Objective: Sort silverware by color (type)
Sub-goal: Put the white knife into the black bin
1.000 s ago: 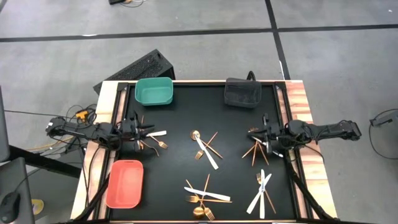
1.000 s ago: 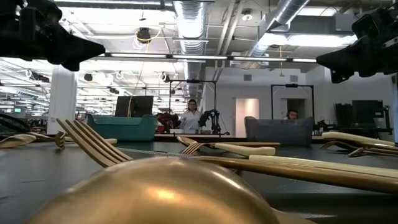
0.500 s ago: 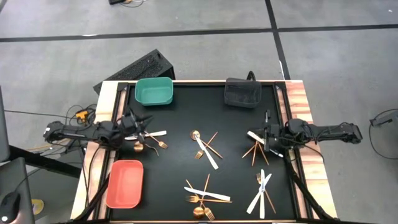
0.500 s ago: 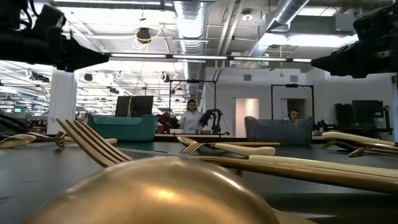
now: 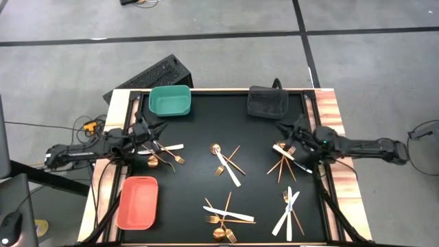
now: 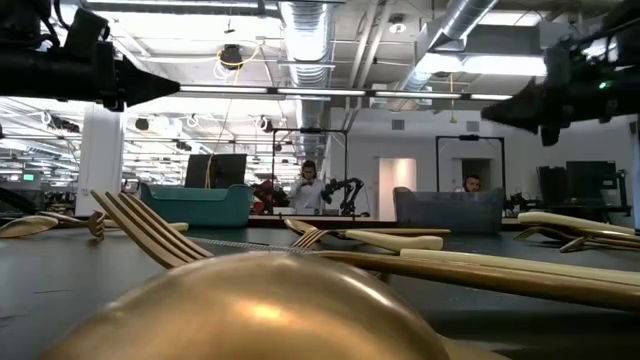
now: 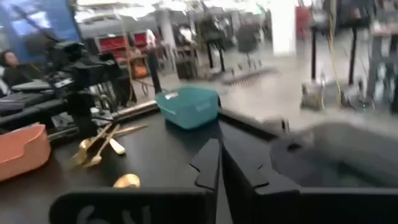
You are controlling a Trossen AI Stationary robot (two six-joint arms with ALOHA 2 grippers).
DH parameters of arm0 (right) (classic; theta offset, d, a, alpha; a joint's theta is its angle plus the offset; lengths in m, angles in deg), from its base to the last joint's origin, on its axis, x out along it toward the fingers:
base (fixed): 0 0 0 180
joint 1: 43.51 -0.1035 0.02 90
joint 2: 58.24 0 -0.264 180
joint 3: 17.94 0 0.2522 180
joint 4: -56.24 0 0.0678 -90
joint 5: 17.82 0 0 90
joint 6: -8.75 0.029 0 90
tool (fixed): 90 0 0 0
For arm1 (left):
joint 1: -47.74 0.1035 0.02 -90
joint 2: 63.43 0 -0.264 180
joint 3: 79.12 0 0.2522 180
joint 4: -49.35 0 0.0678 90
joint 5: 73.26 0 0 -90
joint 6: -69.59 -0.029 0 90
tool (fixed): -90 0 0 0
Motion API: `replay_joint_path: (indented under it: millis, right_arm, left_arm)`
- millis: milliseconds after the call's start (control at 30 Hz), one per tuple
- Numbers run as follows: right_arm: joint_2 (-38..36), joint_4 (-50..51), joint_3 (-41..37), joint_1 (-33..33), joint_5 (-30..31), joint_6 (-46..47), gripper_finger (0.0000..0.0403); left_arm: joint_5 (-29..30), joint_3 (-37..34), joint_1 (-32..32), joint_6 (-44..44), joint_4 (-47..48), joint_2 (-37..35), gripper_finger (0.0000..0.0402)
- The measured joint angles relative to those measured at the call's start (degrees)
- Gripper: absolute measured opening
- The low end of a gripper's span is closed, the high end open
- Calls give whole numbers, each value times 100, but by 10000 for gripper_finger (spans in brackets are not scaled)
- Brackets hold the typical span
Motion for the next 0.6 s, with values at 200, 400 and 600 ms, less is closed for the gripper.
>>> replay_joint_path:
  millis: [200,400,600]
  right_arm:
    - [1308,-22,324,468,-266,254,128]
    - [2196,109,988,673,-275,-136,187]
    - [2813,1738,1864,537,125,278,173]
  left_arm:
    - [59,-4,312,-52,26,302,50]
    - [47,-7,782,-556,-702,760,50]
    - [-518,-9,1238,-648,-1574,1354,50]
